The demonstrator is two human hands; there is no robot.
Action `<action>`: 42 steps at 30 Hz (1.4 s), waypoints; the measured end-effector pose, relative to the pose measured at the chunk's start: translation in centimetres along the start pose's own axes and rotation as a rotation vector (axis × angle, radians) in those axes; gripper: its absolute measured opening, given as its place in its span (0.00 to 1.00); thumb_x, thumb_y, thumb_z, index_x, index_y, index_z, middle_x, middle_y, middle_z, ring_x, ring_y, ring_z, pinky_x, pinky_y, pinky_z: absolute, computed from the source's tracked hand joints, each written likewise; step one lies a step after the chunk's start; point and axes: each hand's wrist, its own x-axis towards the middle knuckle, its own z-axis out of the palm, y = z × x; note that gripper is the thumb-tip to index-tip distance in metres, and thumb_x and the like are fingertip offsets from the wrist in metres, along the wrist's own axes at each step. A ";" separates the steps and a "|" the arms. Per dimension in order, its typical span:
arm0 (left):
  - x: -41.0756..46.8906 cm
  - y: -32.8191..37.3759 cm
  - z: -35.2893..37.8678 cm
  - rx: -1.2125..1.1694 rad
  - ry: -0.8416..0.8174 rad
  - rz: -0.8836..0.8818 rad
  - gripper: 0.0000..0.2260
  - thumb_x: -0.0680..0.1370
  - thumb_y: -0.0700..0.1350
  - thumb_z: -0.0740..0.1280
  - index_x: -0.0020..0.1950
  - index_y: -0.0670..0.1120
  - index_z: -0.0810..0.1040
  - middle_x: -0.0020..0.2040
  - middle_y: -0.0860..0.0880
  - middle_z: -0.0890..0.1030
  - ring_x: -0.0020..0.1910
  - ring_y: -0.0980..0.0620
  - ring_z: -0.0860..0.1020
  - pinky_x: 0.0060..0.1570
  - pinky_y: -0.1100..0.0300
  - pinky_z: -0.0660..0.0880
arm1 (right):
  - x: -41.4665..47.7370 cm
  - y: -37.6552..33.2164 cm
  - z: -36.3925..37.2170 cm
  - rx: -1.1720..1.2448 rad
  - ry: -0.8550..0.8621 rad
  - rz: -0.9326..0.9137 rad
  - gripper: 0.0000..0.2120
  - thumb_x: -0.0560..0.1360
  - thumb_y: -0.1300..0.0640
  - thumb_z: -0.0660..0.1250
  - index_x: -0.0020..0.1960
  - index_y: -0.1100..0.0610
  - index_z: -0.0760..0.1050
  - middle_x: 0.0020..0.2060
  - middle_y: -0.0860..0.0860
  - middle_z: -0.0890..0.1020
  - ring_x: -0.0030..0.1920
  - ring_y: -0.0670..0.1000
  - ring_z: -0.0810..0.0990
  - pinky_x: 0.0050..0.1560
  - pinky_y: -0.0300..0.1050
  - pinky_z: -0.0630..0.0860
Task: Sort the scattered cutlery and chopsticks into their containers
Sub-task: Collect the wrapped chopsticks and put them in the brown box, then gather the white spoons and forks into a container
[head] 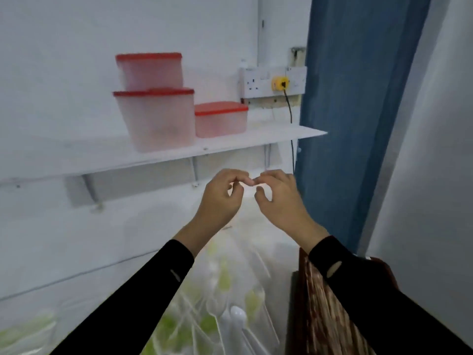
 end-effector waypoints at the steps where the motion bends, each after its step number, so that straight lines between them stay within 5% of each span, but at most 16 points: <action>1: 0.8 0.6 -1.7 0.056 0.059 0.068 0.14 0.75 0.33 0.60 0.45 0.46 0.82 0.49 0.56 0.81 0.55 0.59 0.78 0.56 0.66 0.72 | 1.4 -1.3 0.2 0.028 0.025 -0.054 0.12 0.78 0.60 0.64 0.59 0.54 0.80 0.58 0.51 0.75 0.61 0.53 0.67 0.55 0.34 0.59; 5: 4.0 3.3 -8.4 0.278 0.277 0.253 0.13 0.73 0.34 0.61 0.44 0.49 0.81 0.47 0.61 0.77 0.55 0.59 0.75 0.60 0.67 0.67 | 6.3 -7.4 1.7 0.174 0.162 -0.236 0.16 0.75 0.58 0.65 0.62 0.53 0.76 0.59 0.51 0.74 0.59 0.55 0.69 0.55 0.35 0.61; 8: 6.2 4.7 -12.2 0.401 0.391 0.240 0.11 0.73 0.36 0.61 0.47 0.49 0.80 0.47 0.60 0.77 0.54 0.57 0.74 0.57 0.71 0.65 | 9.0 -11.7 2.8 0.279 0.167 -0.276 0.28 0.74 0.48 0.65 0.73 0.46 0.64 0.71 0.56 0.66 0.70 0.58 0.62 0.62 0.35 0.55; 11: 8.8 4.9 -14.6 0.486 0.463 0.163 0.11 0.73 0.40 0.60 0.52 0.50 0.77 0.54 0.52 0.76 0.55 0.52 0.71 0.54 0.64 0.68 | 10.5 -14.9 4.5 0.307 0.088 -0.223 0.42 0.72 0.41 0.71 0.78 0.42 0.52 0.77 0.65 0.46 0.77 0.61 0.46 0.74 0.54 0.53; 13: 10.5 4.8 -15.6 0.548 0.477 0.125 0.14 0.74 0.38 0.62 0.57 0.50 0.76 0.58 0.51 0.75 0.57 0.51 0.68 0.58 0.58 0.69 | 11.3 -16.6 5.8 0.301 0.046 -0.150 0.49 0.70 0.38 0.73 0.79 0.43 0.45 0.76 0.68 0.37 0.77 0.64 0.41 0.75 0.58 0.50; 17: 13.4 4.6 -16.5 0.572 0.343 -0.118 0.26 0.77 0.42 0.63 0.74 0.56 0.64 0.71 0.44 0.63 0.71 0.46 0.61 0.65 0.59 0.62 | 12.7 -17.5 8.4 0.229 0.066 -0.009 0.55 0.64 0.32 0.74 0.77 0.40 0.40 0.73 0.65 0.29 0.75 0.68 0.47 0.71 0.66 0.58; 19: 14.4 4.1 -16.6 0.558 0.243 -0.231 0.29 0.78 0.46 0.64 0.77 0.58 0.58 0.76 0.42 0.56 0.76 0.44 0.56 0.71 0.53 0.60 | 12.9 -17.2 9.2 0.184 0.110 0.006 0.56 0.62 0.32 0.74 0.75 0.39 0.39 0.73 0.65 0.30 0.73 0.69 0.54 0.67 0.68 0.63; 21: 15.1 3.6 -16.6 0.613 0.216 -0.252 0.29 0.77 0.48 0.64 0.77 0.56 0.59 0.75 0.42 0.61 0.75 0.42 0.59 0.72 0.49 0.61 | 13.2 -17.1 9.6 0.176 0.142 0.001 0.56 0.60 0.33 0.76 0.73 0.39 0.39 0.74 0.65 0.34 0.71 0.68 0.58 0.64 0.67 0.66; 23: 15.5 3.5 -16.4 0.618 0.284 -0.233 0.24 0.76 0.50 0.66 0.71 0.54 0.64 0.66 0.44 0.71 0.65 0.41 0.70 0.66 0.47 0.69 | 13.4 -17.0 9.5 0.205 0.149 0.004 0.56 0.59 0.34 0.77 0.71 0.39 0.41 0.75 0.64 0.40 0.69 0.67 0.60 0.63 0.65 0.68; 26: 15.2 3.9 -16.0 0.530 0.409 -0.173 0.16 0.75 0.49 0.68 0.58 0.54 0.65 0.57 0.46 0.73 0.54 0.43 0.76 0.56 0.47 0.75 | 13.4 -16.9 9.5 0.229 0.188 -0.015 0.55 0.55 0.33 0.79 0.69 0.42 0.46 0.74 0.62 0.47 0.65 0.66 0.64 0.59 0.63 0.72; 31: 12.4 5.7 -16.6 0.440 0.493 0.014 0.15 0.75 0.44 0.71 0.54 0.49 0.66 0.57 0.48 0.69 0.51 0.57 0.71 0.43 0.75 0.65 | 11.1 -17.0 8.9 0.207 0.333 -0.131 0.54 0.51 0.37 0.80 0.68 0.48 0.56 0.72 0.67 0.57 0.60 0.67 0.69 0.51 0.63 0.75; 33: 10.9 6.7 -17.6 0.422 0.514 0.069 0.14 0.76 0.44 0.71 0.54 0.47 0.67 0.58 0.50 0.69 0.52 0.66 0.69 0.46 0.79 0.63 | 10.2 -17.0 8.2 0.185 0.395 -0.210 0.53 0.51 0.37 0.80 0.68 0.49 0.58 0.71 0.68 0.58 0.60 0.68 0.69 0.50 0.61 0.76; 35: 8.9 7.7 -18.9 0.388 0.528 0.098 0.14 0.76 0.44 0.71 0.52 0.47 0.67 0.60 0.53 0.70 0.60 0.63 0.70 0.57 0.70 0.66 | 9.3 -17.0 7.6 0.191 0.435 -0.294 0.51 0.52 0.37 0.79 0.68 0.49 0.58 0.72 0.67 0.56 0.62 0.67 0.69 0.52 0.61 0.75; 38: 4.5 9.0 -21.3 0.337 0.572 0.097 0.14 0.76 0.46 0.72 0.50 0.49 0.66 0.57 0.64 0.71 0.60 0.52 0.75 0.57 0.51 0.75 | 7.0 -18.0 7.0 0.237 0.466 -0.394 0.49 0.54 0.37 0.77 0.69 0.48 0.59 0.72 0.66 0.55 0.64 0.67 0.68 0.54 0.60 0.73; 42: -1.8 10.3 -24.5 0.298 0.722 0.062 0.14 0.76 0.46 0.72 0.48 0.50 0.65 0.58 0.63 0.72 0.58 0.60 0.75 0.54 0.65 0.75 | 3.5 -21.1 7.7 0.316 0.504 -0.514 0.45 0.58 0.36 0.76 0.67 0.47 0.59 0.72 0.66 0.54 0.65 0.67 0.67 0.55 0.62 0.72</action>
